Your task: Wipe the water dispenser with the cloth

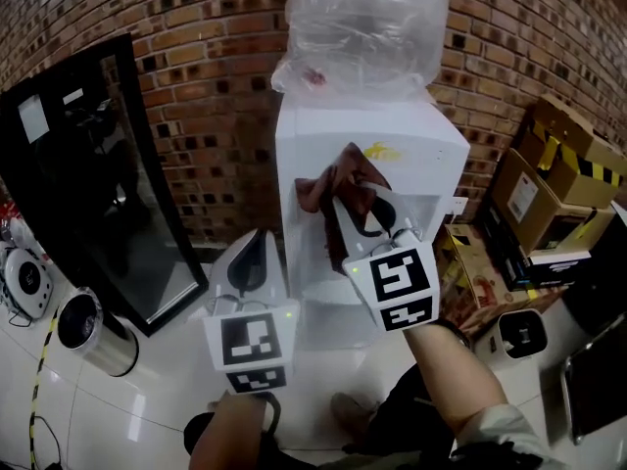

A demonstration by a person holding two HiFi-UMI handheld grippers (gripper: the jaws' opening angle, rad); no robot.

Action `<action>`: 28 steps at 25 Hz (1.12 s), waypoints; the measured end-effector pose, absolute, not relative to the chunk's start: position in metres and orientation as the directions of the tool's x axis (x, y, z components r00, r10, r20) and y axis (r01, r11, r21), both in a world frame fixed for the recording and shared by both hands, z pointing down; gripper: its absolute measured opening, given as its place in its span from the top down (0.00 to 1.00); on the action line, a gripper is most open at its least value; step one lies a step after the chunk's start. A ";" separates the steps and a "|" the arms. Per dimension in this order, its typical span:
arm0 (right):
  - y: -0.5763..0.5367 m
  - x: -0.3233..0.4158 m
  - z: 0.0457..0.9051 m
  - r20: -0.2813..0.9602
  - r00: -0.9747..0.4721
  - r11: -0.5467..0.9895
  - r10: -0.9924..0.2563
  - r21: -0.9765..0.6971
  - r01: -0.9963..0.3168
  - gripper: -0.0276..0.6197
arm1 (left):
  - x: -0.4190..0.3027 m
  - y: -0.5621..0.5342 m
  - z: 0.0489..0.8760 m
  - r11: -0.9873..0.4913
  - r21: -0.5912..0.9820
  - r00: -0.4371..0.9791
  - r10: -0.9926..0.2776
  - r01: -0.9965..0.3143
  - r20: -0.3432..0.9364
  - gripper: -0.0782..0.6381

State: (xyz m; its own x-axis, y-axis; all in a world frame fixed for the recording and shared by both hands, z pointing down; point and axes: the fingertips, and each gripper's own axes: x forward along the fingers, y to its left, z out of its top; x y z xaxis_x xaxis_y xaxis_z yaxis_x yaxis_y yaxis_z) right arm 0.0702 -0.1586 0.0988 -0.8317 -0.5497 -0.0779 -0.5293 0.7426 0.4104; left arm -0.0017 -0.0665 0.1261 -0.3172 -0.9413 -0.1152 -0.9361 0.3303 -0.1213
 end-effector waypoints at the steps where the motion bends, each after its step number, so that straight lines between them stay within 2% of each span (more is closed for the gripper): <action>1: -0.166 0.081 0.097 -0.083 -0.817 0.732 -0.570 0.401 -0.551 0.82 | 0.005 -0.070 0.128 0.313 -0.123 -0.300 -0.947 -0.942 -0.113 0.89; 8: -0.212 0.173 0.102 -0.127 -0.698 0.633 -0.705 0.331 -0.700 0.82 | 0.069 -0.112 0.159 0.152 -0.134 -0.146 -0.988 -0.979 -0.054 0.89; 16: -0.253 0.234 0.137 -0.158 -0.635 0.581 -0.756 0.284 -0.763 0.82 | 0.129 -0.158 0.214 0.048 -0.094 -0.050 -0.999 -0.994 0.020 0.89; 20: -0.256 0.240 0.156 -0.186 -0.631 0.567 -0.753 0.303 -0.766 0.82 | 0.142 -0.165 0.246 0.049 -0.066 -0.053 -0.996 -0.997 0.076 0.89; 23: -0.254 0.234 0.168 -0.145 -0.664 0.590 -0.734 0.350 -0.728 0.82 | 0.145 -0.170 0.253 0.064 -0.057 -0.069 -0.994 -0.996 0.080 0.89; 28: -0.257 0.244 0.194 -0.084 -0.678 0.626 -0.730 0.314 -0.714 0.82 | 0.153 -0.168 0.260 0.056 -0.116 -0.066 -0.994 -0.992 0.089 0.89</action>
State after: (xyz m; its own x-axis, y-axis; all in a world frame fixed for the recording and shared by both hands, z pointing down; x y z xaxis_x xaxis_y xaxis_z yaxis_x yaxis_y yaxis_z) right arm 0.2442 -0.2572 0.1938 -0.6779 -0.7304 -0.0840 -0.7136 0.6261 0.3143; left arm 0.1531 -0.1681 0.2596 -0.0663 -0.9938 0.0894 -0.9917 0.0557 -0.1162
